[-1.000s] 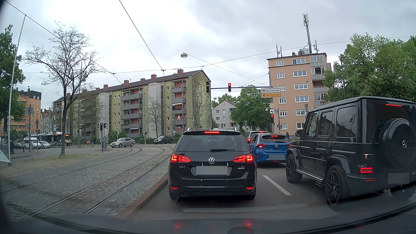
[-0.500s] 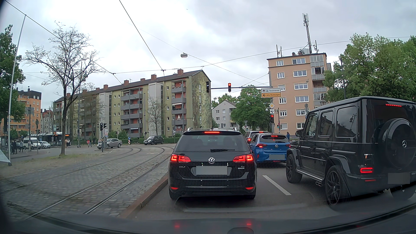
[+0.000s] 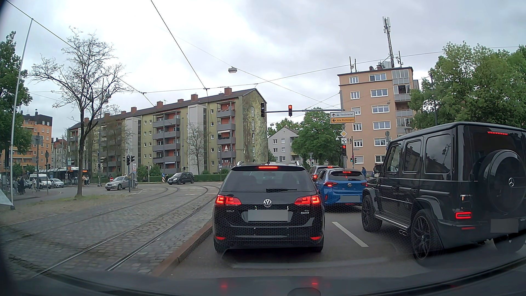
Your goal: Follow the waypoints while adhering to traffic rules and regulations
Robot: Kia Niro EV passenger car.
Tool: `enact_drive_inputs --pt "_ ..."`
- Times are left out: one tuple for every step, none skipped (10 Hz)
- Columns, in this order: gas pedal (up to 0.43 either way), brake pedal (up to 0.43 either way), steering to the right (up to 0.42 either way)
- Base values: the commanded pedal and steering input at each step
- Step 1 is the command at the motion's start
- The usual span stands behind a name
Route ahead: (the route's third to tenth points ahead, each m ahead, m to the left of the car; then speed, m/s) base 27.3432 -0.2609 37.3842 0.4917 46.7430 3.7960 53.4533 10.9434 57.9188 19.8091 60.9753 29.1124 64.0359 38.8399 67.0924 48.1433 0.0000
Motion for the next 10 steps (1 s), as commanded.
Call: enact_drive_inputs --pt "0.000 0.232 -0.010" --pt "0.000 0.232 -0.010" --pt "0.000 0.232 -0.009" --pt "0.000 0.232 -0.010" --pt "0.000 0.232 -0.010" --pt "0.000 0.232 -0.009" --pt "0.000 0.238 -0.010" --pt "0.000 0.232 -0.009" --pt "0.000 0.232 -0.009" --pt "0.000 0.232 -0.009"
